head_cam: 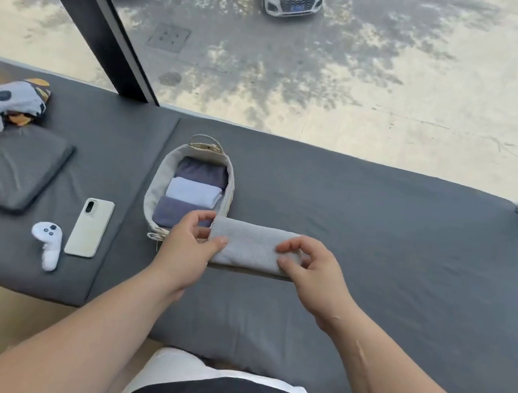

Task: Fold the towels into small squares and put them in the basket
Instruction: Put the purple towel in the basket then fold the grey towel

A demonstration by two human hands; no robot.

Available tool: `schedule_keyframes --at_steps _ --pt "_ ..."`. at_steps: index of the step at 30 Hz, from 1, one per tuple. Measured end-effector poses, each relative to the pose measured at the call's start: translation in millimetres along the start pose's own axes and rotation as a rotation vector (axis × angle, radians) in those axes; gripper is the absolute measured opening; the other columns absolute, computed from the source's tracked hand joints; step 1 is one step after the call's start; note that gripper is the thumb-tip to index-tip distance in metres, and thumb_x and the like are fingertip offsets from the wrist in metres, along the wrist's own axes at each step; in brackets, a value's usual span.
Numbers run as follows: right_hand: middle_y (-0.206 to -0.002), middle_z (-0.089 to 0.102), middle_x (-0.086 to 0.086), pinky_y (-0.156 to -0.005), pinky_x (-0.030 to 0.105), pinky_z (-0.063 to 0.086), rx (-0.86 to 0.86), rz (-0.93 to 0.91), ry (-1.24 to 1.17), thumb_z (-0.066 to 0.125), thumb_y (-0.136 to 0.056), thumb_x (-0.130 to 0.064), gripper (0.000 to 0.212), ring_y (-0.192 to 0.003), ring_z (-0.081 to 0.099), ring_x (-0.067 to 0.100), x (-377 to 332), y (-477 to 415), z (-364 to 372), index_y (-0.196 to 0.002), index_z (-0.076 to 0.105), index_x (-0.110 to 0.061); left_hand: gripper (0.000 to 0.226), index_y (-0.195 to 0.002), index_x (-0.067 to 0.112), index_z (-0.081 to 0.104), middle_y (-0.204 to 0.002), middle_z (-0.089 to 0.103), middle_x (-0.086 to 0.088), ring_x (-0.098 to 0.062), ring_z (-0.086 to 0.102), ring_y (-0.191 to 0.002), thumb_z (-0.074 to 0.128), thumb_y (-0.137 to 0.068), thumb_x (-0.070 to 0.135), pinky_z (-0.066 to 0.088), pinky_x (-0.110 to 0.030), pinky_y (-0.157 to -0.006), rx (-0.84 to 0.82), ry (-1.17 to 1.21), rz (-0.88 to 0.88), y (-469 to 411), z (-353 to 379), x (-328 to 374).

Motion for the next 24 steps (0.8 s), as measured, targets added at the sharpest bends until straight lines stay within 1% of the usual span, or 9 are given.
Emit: schedule_keyframes --at_steps 4,7,9,11,14,17,19,21,24 --pt "-0.073 0.051 -0.006 -0.051 0.014 0.032 -0.015 0.033 0.055 0.066 -0.089 -0.013 0.016 -0.057 0.039 0.007 -14 -26 44 -0.085 0.071 -0.028 0.040 -0.122 0.033 0.056 -0.107 0.072 -0.003 -0.017 0.069 -0.096 0.070 -0.092 0.012 0.048 -0.025 -0.077 0.017 -0.012 -0.046 -34 -43 -17" --pt "-0.066 0.045 -0.004 -0.046 0.020 0.031 -0.012 0.103 0.109 0.065 -0.091 -0.016 0.013 -0.053 0.033 0.011 -14 -46 81 -0.087 0.070 -0.027 0.038 -0.119 0.037 0.055 -0.108 0.073 -0.002 -0.016 0.069 -0.098 0.069 -0.092 0.014 0.049 -0.026 -0.080 -0.019 -0.031 -0.088 -65 -72 -33" --pt "-0.074 0.050 -0.004 -0.046 0.020 0.032 0.011 0.148 0.127 0.063 -0.091 -0.016 0.012 -0.056 0.036 0.012 -13 -60 107 -0.089 0.069 -0.026 0.036 -0.120 0.034 0.053 -0.106 0.072 0.000 -0.011 0.068 -0.091 0.067 -0.094 0.013 0.047 -0.022 -0.074 -0.070 -0.052 -0.115 -87 -90 -40" --pt "-0.092 0.055 -0.002 -0.046 0.014 0.034 0.046 0.177 0.140 0.061 -0.092 -0.015 0.014 -0.061 0.043 0.010 -12 -75 134 -0.090 0.069 -0.027 0.036 -0.125 0.030 0.052 -0.105 0.070 0.000 -0.013 0.066 -0.089 0.063 -0.096 0.012 0.046 -0.022 -0.070 -0.127 -0.080 -0.147 -110 -109 -48" --pt "-0.119 0.048 -0.004 -0.053 0.008 0.040 0.101 0.181 0.166 0.059 -0.094 -0.015 0.016 -0.082 0.052 0.004 -13 -107 166 -0.093 0.069 -0.028 0.045 -0.133 0.031 0.048 -0.115 0.066 -0.003 -0.024 0.066 -0.105 0.060 -0.096 0.010 0.051 -0.030 -0.078 -0.193 -0.132 -0.184 -151 -130 -58" --pt "-0.122 0.045 -0.006 -0.058 0.010 0.042 0.134 0.181 0.181 0.058 -0.093 -0.014 0.018 -0.096 0.053 0.003 -13 -145 186 -0.093 0.069 -0.029 0.052 -0.136 0.036 0.044 -0.120 0.063 -0.001 -0.019 0.063 -0.106 0.055 -0.094 0.007 0.051 -0.029 -0.080 -0.201 -0.201 -0.166 -194 -141 -60" --pt "-0.122 0.044 -0.005 -0.071 0.017 0.046 0.153 0.184 0.207 0.058 -0.092 -0.013 0.020 -0.102 0.052 0.009 -12 -172 193 -0.092 0.069 -0.030 0.054 -0.136 0.037 0.044 -0.118 0.063 0.001 -0.020 0.064 -0.101 0.052 -0.093 0.006 0.050 -0.029 -0.074 -0.192 -0.236 -0.145 -221 -143 -59" --pt "-0.122 0.044 -0.003 -0.085 0.025 0.047 0.171 0.194 0.237 0.057 -0.091 -0.013 0.022 -0.107 0.051 0.014 -7 -198 198 -0.092 0.068 -0.031 0.055 -0.135 0.041 0.045 -0.118 0.062 0.001 -0.018 0.062 -0.100 0.052 -0.093 0.006 0.048 -0.027 -0.074 -0.185 -0.282 -0.112 -247 -142 -61" --pt "-0.122 0.042 -0.001 -0.079 0.021 0.042 0.206 0.227 0.288 0.054 -0.094 -0.013 0.020 -0.098 0.053 0.016 5 -230 205 -0.095 0.067 -0.028 0.051 -0.129 0.043 0.052 -0.120 0.059 0.001 -0.016 0.059 -0.100 0.050 -0.094 0.005 0.046 -0.025 -0.079 -0.201 -0.352 -0.037 -278 -133 -64"
Point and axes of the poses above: each hand's wrist, its own y-axis away from the middle knuckle, its own z-axis out of the palm, x = y × z, the point moved 9 cm from there along -y, towards the middle knuckle
